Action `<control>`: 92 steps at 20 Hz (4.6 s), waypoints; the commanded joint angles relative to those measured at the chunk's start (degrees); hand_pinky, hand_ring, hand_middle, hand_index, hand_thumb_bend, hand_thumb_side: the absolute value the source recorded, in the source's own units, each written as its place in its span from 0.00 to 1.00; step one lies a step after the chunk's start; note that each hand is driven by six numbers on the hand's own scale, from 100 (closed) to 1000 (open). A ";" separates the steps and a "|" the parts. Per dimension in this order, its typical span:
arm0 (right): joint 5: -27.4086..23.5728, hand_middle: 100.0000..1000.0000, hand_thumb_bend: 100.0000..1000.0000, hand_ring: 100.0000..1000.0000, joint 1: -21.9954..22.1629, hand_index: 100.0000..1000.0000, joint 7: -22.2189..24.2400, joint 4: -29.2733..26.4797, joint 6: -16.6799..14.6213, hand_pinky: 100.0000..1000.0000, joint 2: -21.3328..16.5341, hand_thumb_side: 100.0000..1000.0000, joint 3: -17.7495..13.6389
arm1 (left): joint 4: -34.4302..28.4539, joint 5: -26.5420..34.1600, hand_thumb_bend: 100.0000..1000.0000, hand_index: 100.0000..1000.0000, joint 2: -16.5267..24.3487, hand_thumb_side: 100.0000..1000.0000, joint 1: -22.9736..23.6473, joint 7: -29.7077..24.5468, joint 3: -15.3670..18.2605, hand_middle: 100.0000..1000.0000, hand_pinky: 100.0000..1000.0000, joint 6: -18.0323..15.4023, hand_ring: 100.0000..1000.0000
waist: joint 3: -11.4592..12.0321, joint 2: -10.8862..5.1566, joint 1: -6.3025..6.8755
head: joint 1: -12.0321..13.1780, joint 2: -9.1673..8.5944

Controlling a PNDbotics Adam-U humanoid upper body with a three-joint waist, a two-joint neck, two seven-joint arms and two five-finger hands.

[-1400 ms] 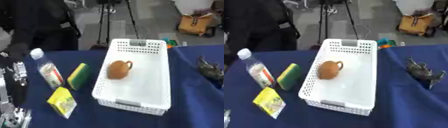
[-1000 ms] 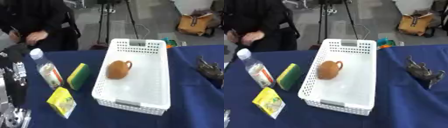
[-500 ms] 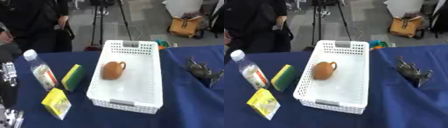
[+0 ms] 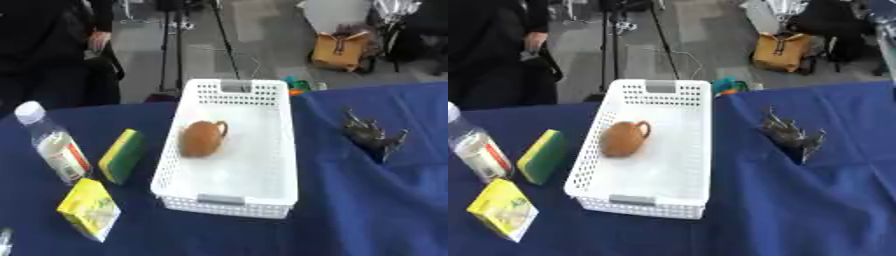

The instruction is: Pick up objects on the table and place them in the box.

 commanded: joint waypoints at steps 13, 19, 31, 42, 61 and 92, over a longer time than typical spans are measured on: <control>23.82 0.96 0.01 0.95 -10.03 1.00 -0.82 29.05 -7.12 0.93 7.55 0.84 1.00 | -0.94 0.66 0.00 0.69 0.68 0.80 0.12 -0.62 -0.19 0.49 0.86 0.13 0.70 | -0.06 -2.09 0.00 | 0.50 0.43; 29.88 0.97 0.04 0.96 -8.86 1.00 -3.78 36.05 -8.24 0.93 6.92 0.81 -0.32 | -0.94 0.67 0.00 0.69 0.64 0.80 0.06 -0.65 -0.20 0.49 0.86 0.19 0.70 | 0.02 -1.94 0.09 | 0.59 -0.14; 28.42 0.95 0.28 1.00 -4.30 1.00 -1.20 38.76 -9.11 0.92 2.34 0.54 -1.62 | -0.94 0.41 0.00 0.69 0.73 0.79 -0.11 -0.63 -0.16 0.49 0.86 0.27 0.71 | -0.09 -1.41 0.25 | 1.16 -0.43; 17.45 1.00 0.31 1.00 -3.12 1.00 11.95 37.99 -5.55 0.96 -0.66 0.45 -2.79 | -0.94 0.12 0.00 0.69 0.89 0.79 -0.19 -0.70 -0.17 0.49 0.86 0.39 0.71 | -0.38 -1.16 0.08 | 1.65 -0.65; 14.94 1.00 0.35 1.00 -1.76 1.00 18.82 36.28 8.03 0.93 0.09 0.61 -2.24 | -0.94 0.04 0.00 0.69 0.65 0.80 -0.32 -0.58 -0.17 0.49 0.86 0.52 0.71 | -0.57 -0.88 -0.58 | 1.56 -0.89; 20.18 1.00 0.33 1.00 1.76 1.00 16.79 23.34 9.10 0.98 0.84 0.44 0.72 | -0.94 -0.98 0.00 0.69 0.84 0.83 -0.25 -0.25 -0.08 0.49 0.86 1.10 0.71 | -2.07 -1.42 -4.02 | 2.53 -1.01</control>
